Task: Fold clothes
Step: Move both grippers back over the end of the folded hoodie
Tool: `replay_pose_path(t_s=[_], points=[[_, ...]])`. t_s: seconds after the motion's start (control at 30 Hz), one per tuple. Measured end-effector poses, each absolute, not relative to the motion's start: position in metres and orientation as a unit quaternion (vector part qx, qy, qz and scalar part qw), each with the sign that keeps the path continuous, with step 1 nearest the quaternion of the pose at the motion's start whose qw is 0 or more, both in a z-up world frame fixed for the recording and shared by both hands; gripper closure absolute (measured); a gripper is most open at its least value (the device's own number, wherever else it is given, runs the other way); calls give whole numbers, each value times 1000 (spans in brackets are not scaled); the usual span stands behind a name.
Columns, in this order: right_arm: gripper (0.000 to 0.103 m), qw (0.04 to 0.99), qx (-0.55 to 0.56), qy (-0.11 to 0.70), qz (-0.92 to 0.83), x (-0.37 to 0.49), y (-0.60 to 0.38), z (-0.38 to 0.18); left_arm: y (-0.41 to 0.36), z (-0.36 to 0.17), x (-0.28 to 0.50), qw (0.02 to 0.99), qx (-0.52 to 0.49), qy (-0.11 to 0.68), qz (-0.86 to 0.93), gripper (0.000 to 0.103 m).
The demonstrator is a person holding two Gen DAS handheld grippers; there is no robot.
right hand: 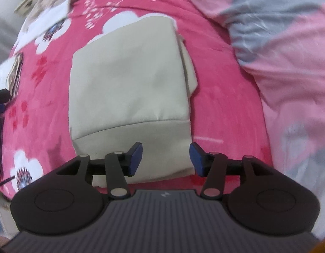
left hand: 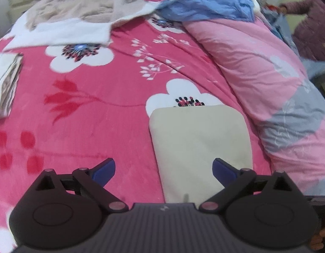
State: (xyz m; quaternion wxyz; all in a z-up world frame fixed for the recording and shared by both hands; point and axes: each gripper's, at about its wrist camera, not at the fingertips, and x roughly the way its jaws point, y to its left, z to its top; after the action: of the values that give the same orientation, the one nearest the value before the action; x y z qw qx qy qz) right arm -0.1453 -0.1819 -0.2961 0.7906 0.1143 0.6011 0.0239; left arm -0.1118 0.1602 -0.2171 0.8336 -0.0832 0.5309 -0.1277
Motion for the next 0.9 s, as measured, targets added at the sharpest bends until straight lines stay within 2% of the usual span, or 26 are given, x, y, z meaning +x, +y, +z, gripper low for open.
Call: replay_pose_path(t_s=[0.2,0.5,0.9], points=[[52,796,156,584,-24,-166,-186,-290,150,-218,-70,831,-41,535,-148,4],[50,804,183,564,-35,-160,-221,-306,87,-232,-12,831,-1,536,-151,4],[50,807,192,558,34,-111,-256,-329,9,-247,-5,812,5,569,-134,5]])
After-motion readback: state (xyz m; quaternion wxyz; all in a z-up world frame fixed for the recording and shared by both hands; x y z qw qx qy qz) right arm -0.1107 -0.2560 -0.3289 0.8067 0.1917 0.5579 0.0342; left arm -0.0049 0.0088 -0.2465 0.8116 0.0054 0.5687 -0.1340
